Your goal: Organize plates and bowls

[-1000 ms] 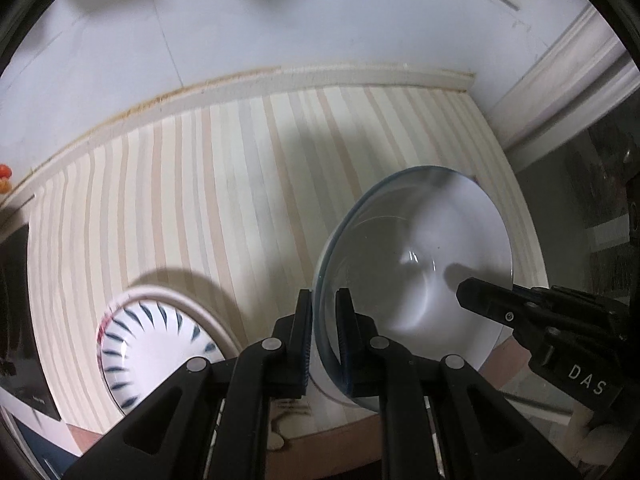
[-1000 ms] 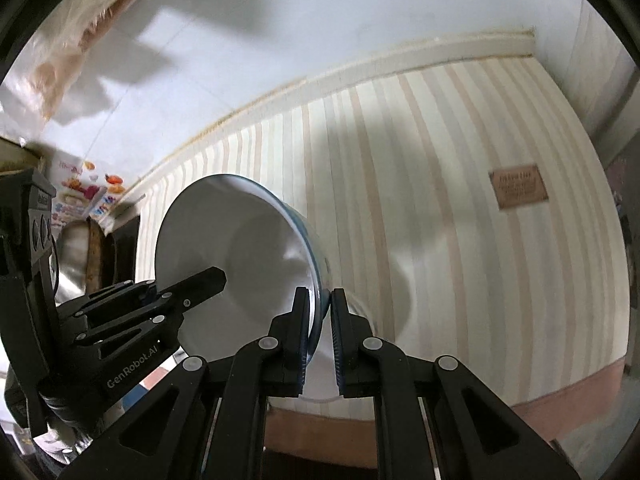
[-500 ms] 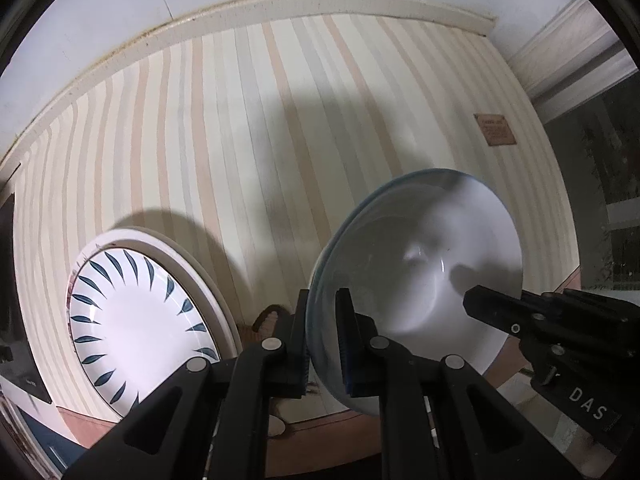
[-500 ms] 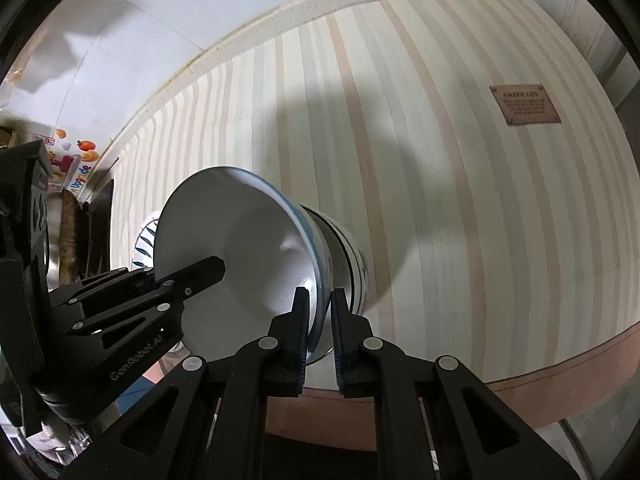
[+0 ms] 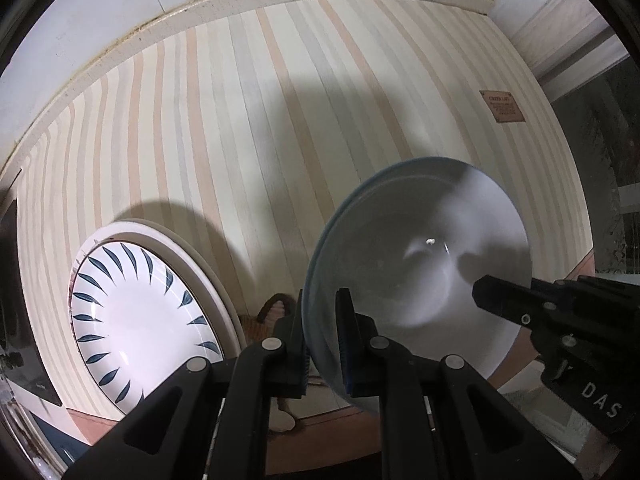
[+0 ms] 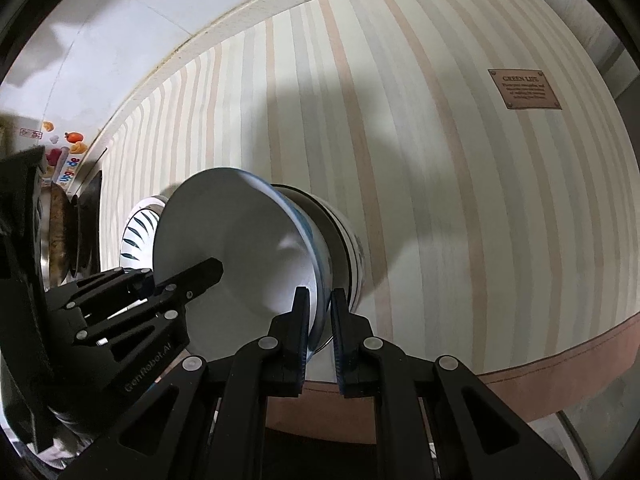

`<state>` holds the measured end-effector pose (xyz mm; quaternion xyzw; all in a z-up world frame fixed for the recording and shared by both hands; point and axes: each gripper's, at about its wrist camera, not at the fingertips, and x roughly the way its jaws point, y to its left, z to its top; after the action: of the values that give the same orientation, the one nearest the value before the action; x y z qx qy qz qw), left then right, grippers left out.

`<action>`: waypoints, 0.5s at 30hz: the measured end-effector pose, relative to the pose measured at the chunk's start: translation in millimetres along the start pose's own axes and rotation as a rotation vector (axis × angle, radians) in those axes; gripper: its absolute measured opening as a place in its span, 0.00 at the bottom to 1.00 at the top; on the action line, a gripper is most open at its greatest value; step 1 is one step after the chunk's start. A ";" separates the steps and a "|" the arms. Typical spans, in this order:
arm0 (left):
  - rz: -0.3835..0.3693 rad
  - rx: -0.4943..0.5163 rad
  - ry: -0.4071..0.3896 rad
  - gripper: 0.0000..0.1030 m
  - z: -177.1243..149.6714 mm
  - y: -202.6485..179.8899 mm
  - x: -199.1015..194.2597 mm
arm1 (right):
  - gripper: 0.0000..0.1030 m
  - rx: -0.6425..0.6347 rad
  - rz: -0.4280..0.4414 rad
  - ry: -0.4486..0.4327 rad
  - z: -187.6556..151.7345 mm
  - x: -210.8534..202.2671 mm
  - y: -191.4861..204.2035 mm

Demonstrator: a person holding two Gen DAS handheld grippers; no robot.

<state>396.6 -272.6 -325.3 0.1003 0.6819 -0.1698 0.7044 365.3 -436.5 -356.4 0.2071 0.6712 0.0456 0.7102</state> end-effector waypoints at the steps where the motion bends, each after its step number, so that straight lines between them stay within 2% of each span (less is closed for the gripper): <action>1: -0.001 0.000 0.003 0.09 -0.2 0.0 1.0 | 0.15 0.000 -0.004 0.003 2.1 -0.1 0.8; 15: 0.008 0.001 0.006 0.11 -1.0 -2.5 1.1 | 0.17 0.007 -0.029 0.005 7.0 -0.9 -2.7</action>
<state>394.8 -274.6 -326.3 0.1038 0.6835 -0.1670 0.7030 371.5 -441.0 -356.4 0.1997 0.6761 0.0333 0.7085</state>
